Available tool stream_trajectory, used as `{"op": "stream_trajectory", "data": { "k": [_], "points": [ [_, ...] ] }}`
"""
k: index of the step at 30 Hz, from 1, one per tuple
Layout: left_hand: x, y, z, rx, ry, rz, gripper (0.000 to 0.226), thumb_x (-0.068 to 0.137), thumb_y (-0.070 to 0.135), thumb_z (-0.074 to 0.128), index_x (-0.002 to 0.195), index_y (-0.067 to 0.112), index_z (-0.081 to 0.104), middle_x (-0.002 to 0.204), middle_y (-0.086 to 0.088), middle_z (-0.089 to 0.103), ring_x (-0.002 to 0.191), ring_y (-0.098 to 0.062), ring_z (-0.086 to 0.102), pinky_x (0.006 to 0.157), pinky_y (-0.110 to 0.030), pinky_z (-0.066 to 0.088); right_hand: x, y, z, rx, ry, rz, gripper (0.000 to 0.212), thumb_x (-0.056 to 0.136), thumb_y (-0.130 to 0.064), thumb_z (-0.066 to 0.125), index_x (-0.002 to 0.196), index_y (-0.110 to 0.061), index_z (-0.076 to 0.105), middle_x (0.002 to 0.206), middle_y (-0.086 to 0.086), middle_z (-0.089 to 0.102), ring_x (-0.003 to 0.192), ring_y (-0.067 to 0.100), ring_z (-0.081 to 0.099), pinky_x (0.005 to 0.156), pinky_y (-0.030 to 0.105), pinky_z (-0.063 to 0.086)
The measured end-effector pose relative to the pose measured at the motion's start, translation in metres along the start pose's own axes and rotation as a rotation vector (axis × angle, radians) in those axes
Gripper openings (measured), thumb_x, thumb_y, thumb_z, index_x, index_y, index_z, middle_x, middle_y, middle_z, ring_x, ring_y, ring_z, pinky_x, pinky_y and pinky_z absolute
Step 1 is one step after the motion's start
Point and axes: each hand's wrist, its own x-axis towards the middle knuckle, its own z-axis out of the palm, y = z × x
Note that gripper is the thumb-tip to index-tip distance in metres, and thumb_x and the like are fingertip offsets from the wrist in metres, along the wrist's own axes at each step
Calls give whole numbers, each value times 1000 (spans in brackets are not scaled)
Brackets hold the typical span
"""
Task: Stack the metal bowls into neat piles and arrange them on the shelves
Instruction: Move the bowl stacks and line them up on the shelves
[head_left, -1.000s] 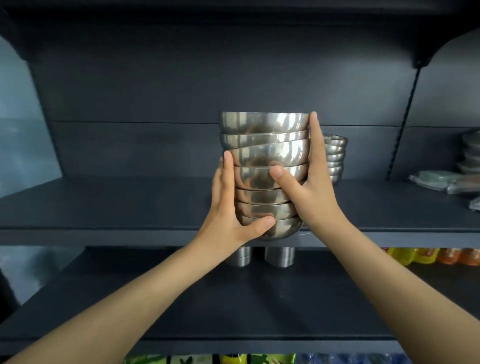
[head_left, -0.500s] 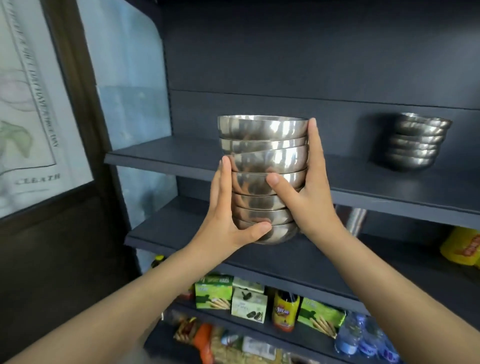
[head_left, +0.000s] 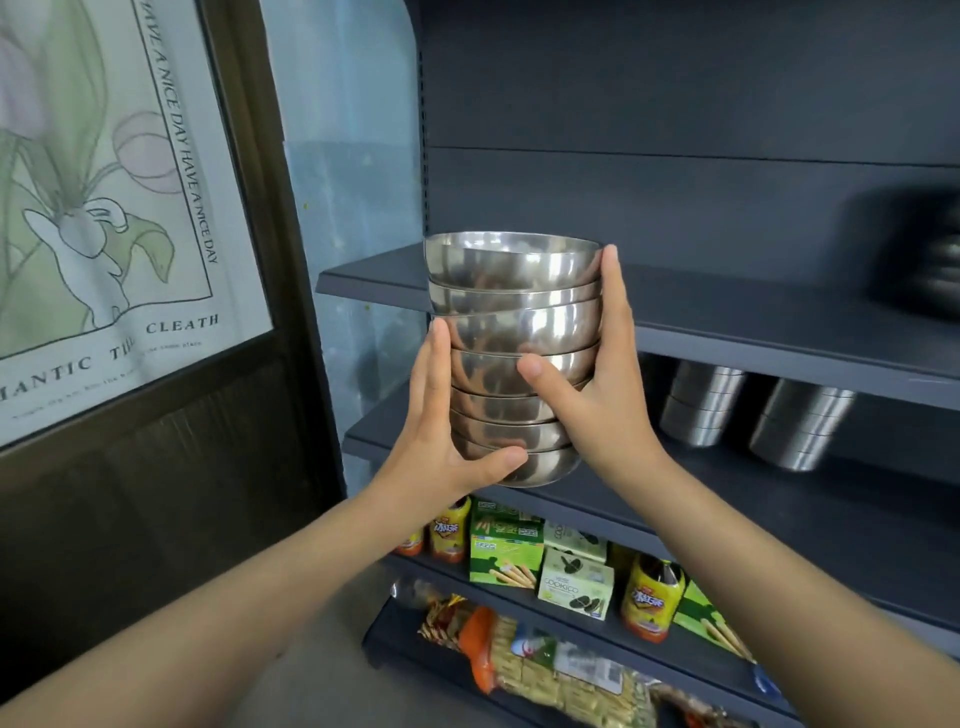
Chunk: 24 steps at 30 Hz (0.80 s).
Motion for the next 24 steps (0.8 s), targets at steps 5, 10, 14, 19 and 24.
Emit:
{"op": "stream_trajectory", "data": {
  "k": [5, 10, 14, 19, 24],
  "points": [
    [20, -57, -31, -18, -31, -2, 105, 64, 68, 67, 124, 71, -20, 157, -1, -8, 147, -18, 3, 116, -53, 20, 18, 34, 52, -13, 47, 11, 96, 69, -66, 65, 140, -47, 3, 142, -29, 17, 142, 5, 21, 116, 35, 26],
    [26, -121, -41, -50, -52, 5, 106, 61, 71, 66, 124, 71, -20, 157, -6, -7, 146, -21, 6, 115, -54, 21, 19, 78, 94, -51, 85, 27, 93, 69, -72, 59, 139, -48, 3, 143, -30, 15, 142, 1, 20, 115, 27, 25],
    [16, -175, -33, 30, -42, 32, 102, 62, 78, 57, 123, 69, -24, 156, -10, -7, 146, -25, 2, 117, -51, 18, 4, 123, 120, -98, 95, 26, 91, 70, -73, 57, 139, -48, 2, 143, -29, 14, 142, 3, 19, 115, 26, 24],
    [9, -243, -11, 26, -26, 55, 99, 65, 79, 52, 127, 66, -24, 152, -6, -9, 145, -31, 1, 115, -39, 14, -12, 187, 143, -103, 85, 73, 91, 69, -74, 58, 138, -51, 3, 147, -18, 17, 144, 12, 21, 117, 36, 26],
    [21, -302, 14, -31, -101, 16, 103, 60, 78, 56, 122, 69, -26, 154, -5, -12, 146, -22, -3, 117, -38, 13, -17, 253, 150, -114, 113, 95, 92, 67, -75, 59, 137, -53, 4, 146, -18, 18, 143, 10, 21, 117, 38, 27]
  ]
}}
